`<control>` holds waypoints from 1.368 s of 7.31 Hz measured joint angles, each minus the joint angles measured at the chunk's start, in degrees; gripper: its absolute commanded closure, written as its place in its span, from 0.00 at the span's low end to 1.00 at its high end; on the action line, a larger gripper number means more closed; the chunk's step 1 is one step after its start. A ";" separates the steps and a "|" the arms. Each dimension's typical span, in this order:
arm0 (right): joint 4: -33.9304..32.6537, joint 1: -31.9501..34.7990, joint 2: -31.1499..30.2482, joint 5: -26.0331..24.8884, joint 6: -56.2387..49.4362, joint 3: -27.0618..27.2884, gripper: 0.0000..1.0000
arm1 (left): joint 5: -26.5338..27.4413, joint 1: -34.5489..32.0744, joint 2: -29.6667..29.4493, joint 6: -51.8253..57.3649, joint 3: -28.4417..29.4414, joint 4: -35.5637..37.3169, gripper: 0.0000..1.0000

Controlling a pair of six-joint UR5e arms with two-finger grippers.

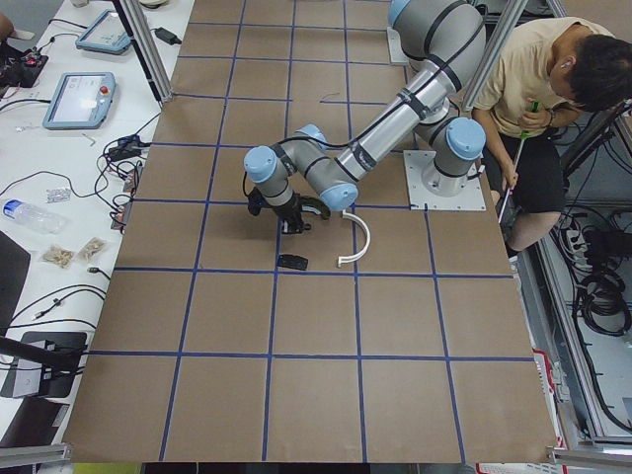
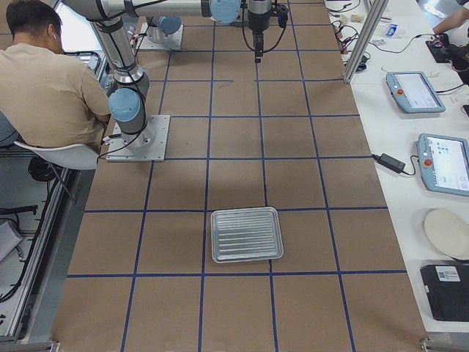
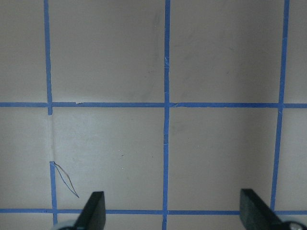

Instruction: Place bearing gear from tray to pile

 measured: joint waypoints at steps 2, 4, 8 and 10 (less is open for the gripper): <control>0.00 0.00 0.02 -0.07 -0.14 0.00 0.00 | -0.31 0.17 -0.08 0.39 -1.81 1.26 1.00; -0.01 0.00 0.06 -0.08 -0.21 -0.01 0.00 | -0.32 0.21 -0.67 0.53 -2.20 1.37 1.00; -0.08 -0.08 0.00 -0.06 -0.31 -0.05 0.00 | -0.17 0.22 -1.71 0.55 -2.28 1.42 0.90; -0.09 -0.09 0.00 -0.06 -0.28 -0.05 0.00 | -0.11 0.28 -1.76 0.49 -2.28 1.36 0.70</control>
